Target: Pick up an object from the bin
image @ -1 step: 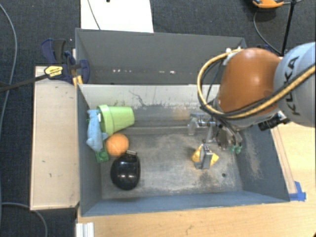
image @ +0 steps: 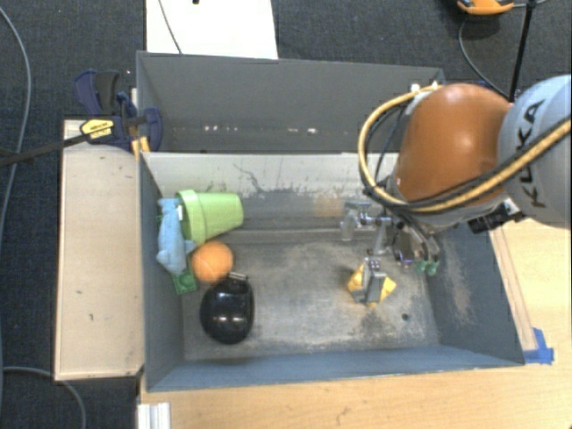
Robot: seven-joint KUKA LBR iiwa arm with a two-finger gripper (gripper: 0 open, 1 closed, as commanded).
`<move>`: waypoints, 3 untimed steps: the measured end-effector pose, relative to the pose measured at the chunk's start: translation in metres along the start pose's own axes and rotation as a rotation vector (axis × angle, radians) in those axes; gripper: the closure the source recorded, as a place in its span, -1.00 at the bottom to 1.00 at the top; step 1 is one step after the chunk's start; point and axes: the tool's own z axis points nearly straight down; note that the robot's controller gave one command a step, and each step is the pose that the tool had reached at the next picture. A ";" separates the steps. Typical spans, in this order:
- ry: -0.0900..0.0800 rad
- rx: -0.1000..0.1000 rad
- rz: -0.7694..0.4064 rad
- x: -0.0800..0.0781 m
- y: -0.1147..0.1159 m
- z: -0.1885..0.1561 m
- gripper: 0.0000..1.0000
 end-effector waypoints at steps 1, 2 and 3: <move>-0.004 -0.001 -0.050 -0.007 -0.031 0.041 -1.00; -0.002 0.000 -0.149 0.005 -0.066 0.081 -1.00; -0.006 0.001 -0.147 -0.019 -0.070 0.106 -1.00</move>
Offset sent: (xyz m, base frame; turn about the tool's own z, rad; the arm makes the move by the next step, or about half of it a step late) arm -0.0073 -0.0698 -0.0844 -0.1499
